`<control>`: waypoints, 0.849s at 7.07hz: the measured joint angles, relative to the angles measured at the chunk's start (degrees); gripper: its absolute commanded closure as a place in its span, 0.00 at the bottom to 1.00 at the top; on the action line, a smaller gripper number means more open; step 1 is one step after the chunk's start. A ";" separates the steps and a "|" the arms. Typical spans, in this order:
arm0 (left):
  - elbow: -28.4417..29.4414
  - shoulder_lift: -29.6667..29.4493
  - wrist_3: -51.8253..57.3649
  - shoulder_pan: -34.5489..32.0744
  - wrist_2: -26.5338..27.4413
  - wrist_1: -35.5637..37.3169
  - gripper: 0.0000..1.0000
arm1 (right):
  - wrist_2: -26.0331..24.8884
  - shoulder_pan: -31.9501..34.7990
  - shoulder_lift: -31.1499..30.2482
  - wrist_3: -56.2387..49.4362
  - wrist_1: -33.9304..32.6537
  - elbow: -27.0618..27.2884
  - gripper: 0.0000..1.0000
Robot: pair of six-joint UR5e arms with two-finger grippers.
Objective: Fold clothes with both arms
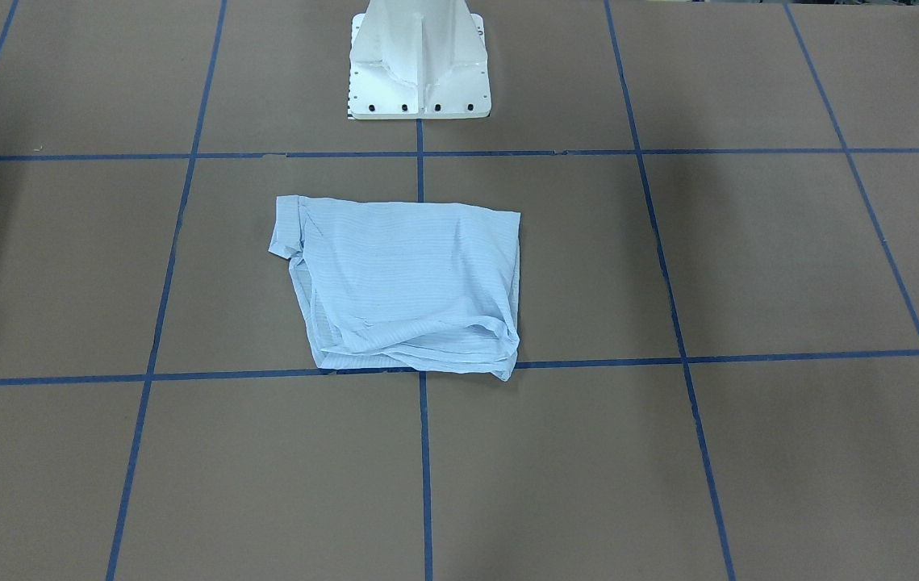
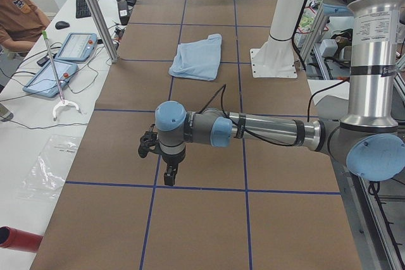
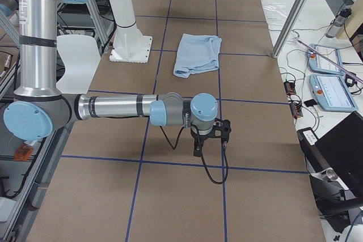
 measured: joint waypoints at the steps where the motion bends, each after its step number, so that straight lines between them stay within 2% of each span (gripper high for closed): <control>1: 0.12 0.04 0.25 0.00 -0.25 -0.23 0.01 | -0.11 0.05 -0.17 -0.11 -0.83 0.24 0.00; 6: 0.31 0.03 0.38 0.01 -0.38 -0.44 0.01 | -0.60 0.58 -1.20 -0.80 -0.85 -0.11 0.00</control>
